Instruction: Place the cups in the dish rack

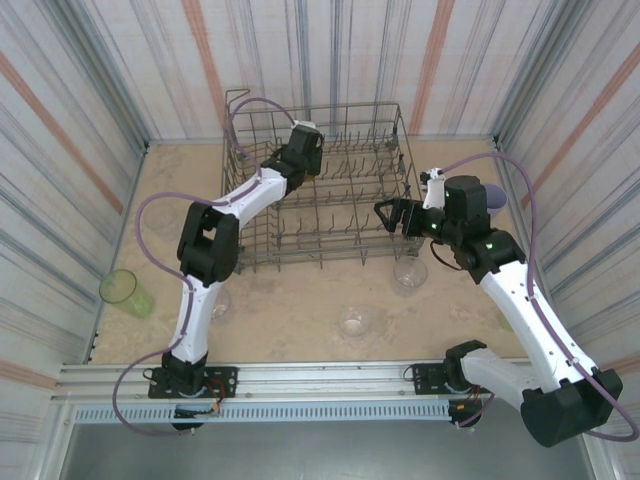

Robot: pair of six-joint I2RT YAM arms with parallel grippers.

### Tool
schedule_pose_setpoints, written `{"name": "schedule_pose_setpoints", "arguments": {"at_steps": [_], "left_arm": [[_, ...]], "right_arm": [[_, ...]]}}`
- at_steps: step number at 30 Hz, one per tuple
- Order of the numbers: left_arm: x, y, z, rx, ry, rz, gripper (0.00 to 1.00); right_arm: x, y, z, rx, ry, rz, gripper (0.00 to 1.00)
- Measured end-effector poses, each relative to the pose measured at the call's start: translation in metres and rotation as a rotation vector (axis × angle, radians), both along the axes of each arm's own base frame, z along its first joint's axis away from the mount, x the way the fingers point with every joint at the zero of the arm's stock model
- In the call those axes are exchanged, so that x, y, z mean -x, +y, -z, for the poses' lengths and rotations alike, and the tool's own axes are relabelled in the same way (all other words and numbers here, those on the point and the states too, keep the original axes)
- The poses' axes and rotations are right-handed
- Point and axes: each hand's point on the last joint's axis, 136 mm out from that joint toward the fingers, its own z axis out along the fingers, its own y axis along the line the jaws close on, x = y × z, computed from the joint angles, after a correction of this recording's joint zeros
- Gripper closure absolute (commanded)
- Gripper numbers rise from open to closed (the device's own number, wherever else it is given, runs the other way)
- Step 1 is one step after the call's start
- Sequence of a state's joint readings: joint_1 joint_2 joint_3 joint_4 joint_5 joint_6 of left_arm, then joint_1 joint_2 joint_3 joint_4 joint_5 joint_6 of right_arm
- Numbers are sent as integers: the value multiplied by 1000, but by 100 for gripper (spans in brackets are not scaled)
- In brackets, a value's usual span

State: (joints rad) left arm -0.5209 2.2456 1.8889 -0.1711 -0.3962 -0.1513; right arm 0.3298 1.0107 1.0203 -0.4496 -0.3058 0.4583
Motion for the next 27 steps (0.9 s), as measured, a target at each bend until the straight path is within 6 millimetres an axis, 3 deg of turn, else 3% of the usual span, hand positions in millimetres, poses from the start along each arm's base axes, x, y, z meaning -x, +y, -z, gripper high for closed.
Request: {"name": "schedule_pose_setpoints", "arguments": {"at_steps": [6, 10, 13, 15, 18, 27], "left_arm": [[4, 0, 1, -100, -18, 13, 100], [11, 0, 19, -122, 14, 24, 100], [11, -1, 19, -111, 6, 13, 100], [10, 0, 19, -102, 5, 7, 90], [11, 0, 19, -86, 4, 0, 65], [15, 1, 16, -72, 4, -6, 25]], "right_arm": [[-1, -2, 0, 2, -1, 7, 1], [1, -3, 0, 4, -7, 13, 1], [3, -6, -4, 3, -21, 20, 1], [4, -6, -6, 1, -27, 20, 1], [5, -7, -8, 0, -32, 22, 1], [9, -8, -12, -4, -45, 23, 1]]}}
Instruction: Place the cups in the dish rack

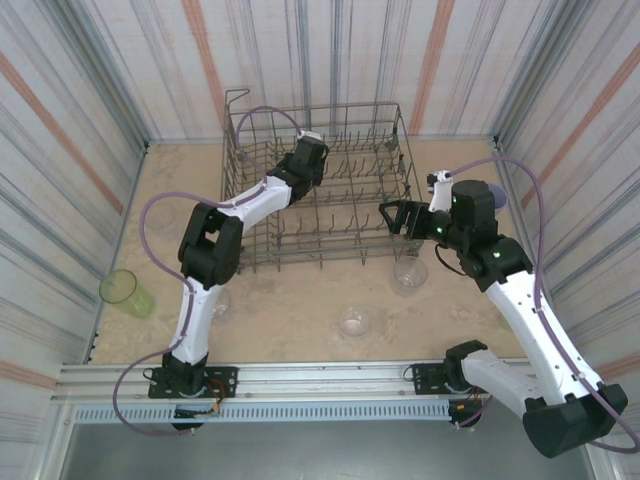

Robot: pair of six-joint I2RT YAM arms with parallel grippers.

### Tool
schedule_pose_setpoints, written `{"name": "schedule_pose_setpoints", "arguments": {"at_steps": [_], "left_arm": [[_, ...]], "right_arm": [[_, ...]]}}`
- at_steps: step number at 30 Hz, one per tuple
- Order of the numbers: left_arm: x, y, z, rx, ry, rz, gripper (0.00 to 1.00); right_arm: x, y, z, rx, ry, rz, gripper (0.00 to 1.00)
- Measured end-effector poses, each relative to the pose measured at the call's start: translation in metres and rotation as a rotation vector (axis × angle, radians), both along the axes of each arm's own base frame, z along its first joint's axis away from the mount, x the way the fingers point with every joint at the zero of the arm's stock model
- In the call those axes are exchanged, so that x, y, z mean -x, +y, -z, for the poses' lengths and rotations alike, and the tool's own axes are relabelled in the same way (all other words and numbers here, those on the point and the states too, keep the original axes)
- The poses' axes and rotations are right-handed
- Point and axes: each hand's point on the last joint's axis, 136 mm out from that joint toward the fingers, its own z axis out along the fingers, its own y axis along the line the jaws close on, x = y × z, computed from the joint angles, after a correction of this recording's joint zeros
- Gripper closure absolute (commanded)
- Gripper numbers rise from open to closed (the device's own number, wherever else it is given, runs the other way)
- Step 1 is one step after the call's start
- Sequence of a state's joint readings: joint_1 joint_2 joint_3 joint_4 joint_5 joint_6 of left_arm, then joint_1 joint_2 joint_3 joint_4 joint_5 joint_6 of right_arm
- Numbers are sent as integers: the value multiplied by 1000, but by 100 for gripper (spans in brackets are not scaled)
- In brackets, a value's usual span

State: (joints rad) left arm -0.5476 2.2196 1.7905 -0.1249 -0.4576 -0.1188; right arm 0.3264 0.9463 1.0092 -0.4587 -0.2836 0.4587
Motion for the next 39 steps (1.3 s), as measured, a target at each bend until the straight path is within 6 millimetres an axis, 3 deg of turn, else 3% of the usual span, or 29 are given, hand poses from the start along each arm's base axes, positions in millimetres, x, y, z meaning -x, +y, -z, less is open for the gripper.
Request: {"name": "schedule_pose_setpoints", "arguments": {"at_steps": [3, 5, 17, 28, 33, 39], "left_arm": [[4, 6, -2, -16, -2, -19, 7], [5, 10, -6, -19, -8, -31, 1], [13, 18, -57, 37, -69, -51, 1], [38, 30, -119, 110, -138, -43, 1], [55, 34, -140, 142, -136, -19, 1], [87, 45, -149, 167, -105, 6, 1]], "right_arm": [[0, 0, -1, -1, -2, 0, 1], [1, 0, -1, -1, -4, 0, 1], [7, -2, -8, -9, -25, 0, 1], [12, -4, 5, 1, 14, 2, 1], [14, -6, 20, 15, 57, 8, 1], [13, -9, 30, 22, 94, 32, 1]]}}
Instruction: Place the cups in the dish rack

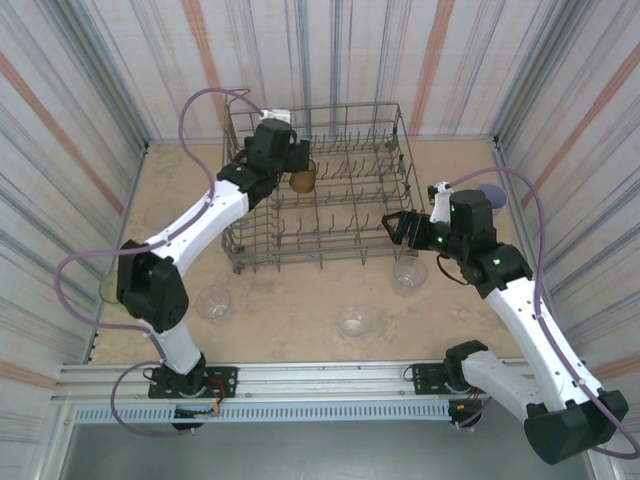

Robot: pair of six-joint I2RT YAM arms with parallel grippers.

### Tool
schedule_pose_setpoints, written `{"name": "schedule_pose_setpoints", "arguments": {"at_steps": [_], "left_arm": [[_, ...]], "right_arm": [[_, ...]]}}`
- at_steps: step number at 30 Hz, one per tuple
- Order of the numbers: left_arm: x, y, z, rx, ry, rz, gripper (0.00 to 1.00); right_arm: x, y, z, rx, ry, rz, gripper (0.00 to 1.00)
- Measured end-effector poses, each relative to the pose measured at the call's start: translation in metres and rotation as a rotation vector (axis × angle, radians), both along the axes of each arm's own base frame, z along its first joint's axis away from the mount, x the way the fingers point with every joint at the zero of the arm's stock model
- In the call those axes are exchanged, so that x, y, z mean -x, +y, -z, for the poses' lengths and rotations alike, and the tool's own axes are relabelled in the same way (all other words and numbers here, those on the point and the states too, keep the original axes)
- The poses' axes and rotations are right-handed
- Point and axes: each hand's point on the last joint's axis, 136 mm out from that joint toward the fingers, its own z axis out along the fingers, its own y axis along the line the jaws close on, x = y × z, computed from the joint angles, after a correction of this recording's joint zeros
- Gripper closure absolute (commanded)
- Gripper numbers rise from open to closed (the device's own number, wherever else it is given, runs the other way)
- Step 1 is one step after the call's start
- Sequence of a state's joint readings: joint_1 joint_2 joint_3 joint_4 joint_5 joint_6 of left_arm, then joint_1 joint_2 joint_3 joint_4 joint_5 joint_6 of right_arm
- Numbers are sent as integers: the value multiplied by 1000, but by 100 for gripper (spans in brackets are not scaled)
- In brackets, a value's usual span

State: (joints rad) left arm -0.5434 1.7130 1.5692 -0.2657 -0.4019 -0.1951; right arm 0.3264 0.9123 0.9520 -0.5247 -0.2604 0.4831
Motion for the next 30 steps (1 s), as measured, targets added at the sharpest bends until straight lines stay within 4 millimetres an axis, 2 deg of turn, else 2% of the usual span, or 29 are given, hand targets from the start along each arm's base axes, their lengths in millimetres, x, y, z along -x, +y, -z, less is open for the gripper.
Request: {"name": "schedule_pose_setpoints", "arguments": {"at_steps": [8, 13, 19, 23, 30], "left_arm": [[42, 11, -4, 53, 38, 53, 1], [60, 14, -5, 80, 65, 73, 1], [76, 17, 8, 94, 127, 91, 1], [89, 20, 14, 103, 163, 100, 1], [101, 24, 11, 127, 164, 108, 1]], "right_arm": [[-2, -1, 18, 16, 50, 10, 1], [-5, -3, 35, 40, 93, 26, 1], [-5, -5, 61, 59, 176, 49, 1], [-4, -8, 61, 58, 167, 68, 1], [10, -17, 67, 66, 189, 98, 1]]}}
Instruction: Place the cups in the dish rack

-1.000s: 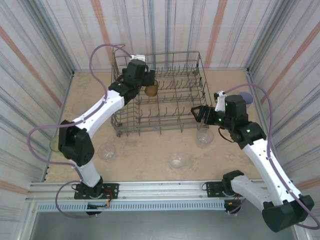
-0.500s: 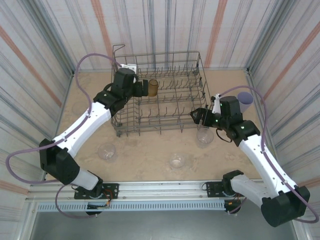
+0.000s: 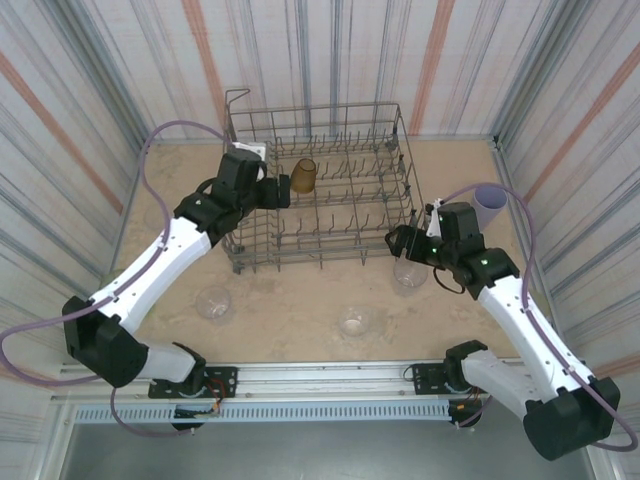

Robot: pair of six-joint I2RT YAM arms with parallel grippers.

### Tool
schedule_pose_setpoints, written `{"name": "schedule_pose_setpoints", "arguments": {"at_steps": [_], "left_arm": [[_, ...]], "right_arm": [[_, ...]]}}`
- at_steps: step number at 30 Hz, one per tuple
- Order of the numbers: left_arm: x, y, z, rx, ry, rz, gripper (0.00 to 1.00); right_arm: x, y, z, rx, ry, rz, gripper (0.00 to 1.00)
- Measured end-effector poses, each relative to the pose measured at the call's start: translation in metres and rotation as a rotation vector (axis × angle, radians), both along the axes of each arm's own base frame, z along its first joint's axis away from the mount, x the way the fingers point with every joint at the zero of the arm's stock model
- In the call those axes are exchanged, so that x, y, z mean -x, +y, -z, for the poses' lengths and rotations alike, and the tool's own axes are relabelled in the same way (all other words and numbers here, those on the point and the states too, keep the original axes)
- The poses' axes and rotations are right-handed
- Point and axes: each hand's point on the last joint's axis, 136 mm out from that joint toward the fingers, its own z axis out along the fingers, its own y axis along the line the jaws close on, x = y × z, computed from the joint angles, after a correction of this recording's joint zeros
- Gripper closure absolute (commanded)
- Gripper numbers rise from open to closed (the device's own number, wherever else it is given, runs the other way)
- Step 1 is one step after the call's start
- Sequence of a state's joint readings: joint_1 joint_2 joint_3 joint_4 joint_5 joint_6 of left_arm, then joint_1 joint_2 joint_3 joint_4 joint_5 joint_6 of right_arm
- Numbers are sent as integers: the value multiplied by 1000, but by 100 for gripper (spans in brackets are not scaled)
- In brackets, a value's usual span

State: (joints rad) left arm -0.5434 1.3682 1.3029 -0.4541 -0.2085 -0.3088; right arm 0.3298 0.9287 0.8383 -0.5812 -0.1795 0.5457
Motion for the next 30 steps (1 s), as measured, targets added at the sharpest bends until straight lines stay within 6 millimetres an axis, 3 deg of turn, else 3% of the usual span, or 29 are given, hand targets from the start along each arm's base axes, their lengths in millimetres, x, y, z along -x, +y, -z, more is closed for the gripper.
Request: {"name": "schedule_pose_setpoints", "arguments": {"at_steps": [6, 11, 18, 24, 30], "left_arm": [[8, 1, 7, 16, 30, 3, 1], [12, 1, 1, 41, 25, 7, 1], [19, 5, -17, 65, -14, 8, 1], [24, 8, -26, 77, -36, 7, 1], [27, 11, -16, 60, -15, 1, 1]], "right_arm": [[13, -8, 0, 23, 9, 18, 1], [15, -23, -6, 66, 20, 65, 1], [-15, -55, -33, 108, 11, 172, 1], [-44, -91, -26, 180, 71, 252, 1], [-73, -129, -19, 281, 111, 324, 1]]}}
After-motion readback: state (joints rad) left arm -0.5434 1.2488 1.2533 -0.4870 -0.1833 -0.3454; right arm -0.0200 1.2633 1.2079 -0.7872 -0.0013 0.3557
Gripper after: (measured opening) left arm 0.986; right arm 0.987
